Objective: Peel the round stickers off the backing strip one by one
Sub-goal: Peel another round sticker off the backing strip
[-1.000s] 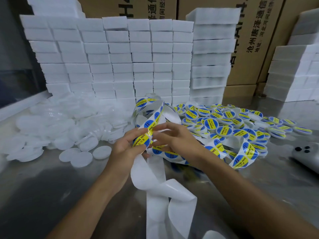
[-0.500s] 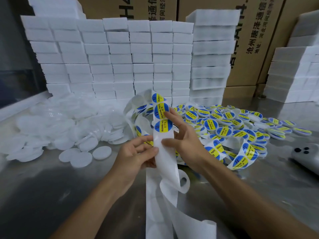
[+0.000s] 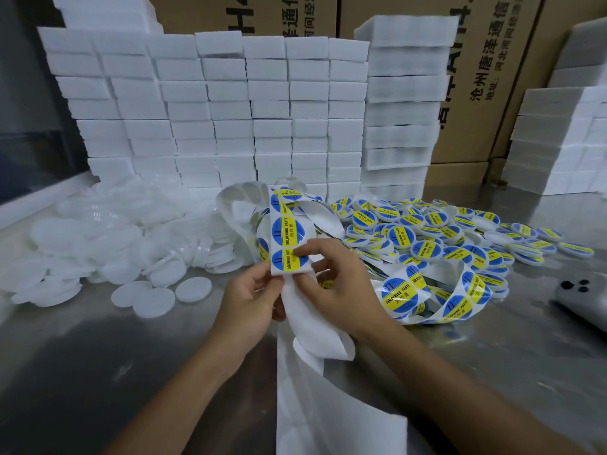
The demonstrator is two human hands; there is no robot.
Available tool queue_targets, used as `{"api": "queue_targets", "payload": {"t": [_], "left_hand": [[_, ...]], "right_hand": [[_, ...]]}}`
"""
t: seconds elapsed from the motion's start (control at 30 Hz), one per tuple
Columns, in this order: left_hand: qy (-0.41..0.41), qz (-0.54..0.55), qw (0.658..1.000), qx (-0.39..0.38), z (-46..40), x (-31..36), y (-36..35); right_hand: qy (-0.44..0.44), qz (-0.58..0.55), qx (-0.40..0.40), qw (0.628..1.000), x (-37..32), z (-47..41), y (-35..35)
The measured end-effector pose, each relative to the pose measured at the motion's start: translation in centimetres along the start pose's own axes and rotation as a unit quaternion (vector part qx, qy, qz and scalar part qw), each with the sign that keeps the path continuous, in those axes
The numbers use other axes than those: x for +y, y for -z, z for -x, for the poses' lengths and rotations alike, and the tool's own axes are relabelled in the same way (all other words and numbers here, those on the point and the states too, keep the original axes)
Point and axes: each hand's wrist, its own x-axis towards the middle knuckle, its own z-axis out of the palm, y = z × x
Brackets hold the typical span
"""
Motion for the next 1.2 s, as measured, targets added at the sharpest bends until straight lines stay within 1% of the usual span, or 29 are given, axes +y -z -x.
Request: {"api": "queue_targets", "payload": {"t": [0.13, 0.23, 0.3, 0.4, 0.5, 0.67, 0.73, 0.8, 0.87, 0.9, 0.97, 1.03, 1.1, 1.2], "left_hand": [[-0.021, -0.023, 0.999, -0.008, 0.0, 0.0, -0.1], [-0.051, -0.067, 0.996, -0.025, 0.0, -0.2, 0.2], [-0.069, -0.099, 0.992, -0.026, -0.2, -0.4, 0.3], [-0.078, -0.134, 0.988, -0.021, -0.4, -0.8, 0.3], [-0.084, -0.135, 0.987, -0.021, -0.4, -0.7, 0.1], [-0.096, -0.142, 0.985, -0.033, -0.1, -0.3, 0.3], [-0.096, -0.145, 0.984, -0.033, -0.1, -0.3, 0.4], [-0.097, -0.157, 0.983, -0.024, -0.2, -0.4, 0.7], [-0.096, -0.172, 0.980, -0.014, -0.2, -0.5, 1.0], [-0.095, -0.177, 0.980, -0.011, -0.2, -0.5, 1.1], [-0.094, -0.191, 0.977, -0.008, -0.2, -0.6, 1.2], [-0.095, -0.199, 0.975, -0.009, -0.2, -0.6, 1.2], [-0.096, -0.206, 0.974, -0.009, -0.1, -0.6, 1.1], [-0.094, -0.212, 0.973, 0.001, -0.1, -0.6, 1.2]], "right_hand": [[0.049, 0.059, 0.039, 0.996, 0.1, 0.2, -0.3], [0.107, 0.124, 0.040, 0.986, -0.2, 0.5, -0.3], [0.130, 0.155, 0.038, 0.979, -0.4, 0.6, -0.2], [0.145, 0.184, 0.046, 0.971, -0.6, 0.6, -0.1], [0.160, 0.217, 0.065, 0.961, -0.5, 0.6, 0.0], [0.133, 0.204, 0.073, 0.967, -0.4, 0.6, -0.1], [0.100, 0.161, 0.069, 0.979, -0.2, 0.4, -0.1], [0.049, 0.092, 0.073, 0.992, -0.1, 0.3, 0.0], [-0.035, 0.017, 0.084, 0.996, 0.0, 0.1, 0.1], [-0.087, -0.030, 0.091, 0.992, 0.0, -0.1, 0.2], [-0.187, -0.157, 0.107, 0.964, -0.1, -0.5, 0.5], [-0.265, -0.277, 0.114, 0.917, -0.3, -0.9, 0.6], [-0.311, -0.347, 0.118, 0.877, -0.4, -1.2, 0.7], [-0.335, -0.425, 0.122, 0.832, -0.5, -1.4, 0.9]]}}
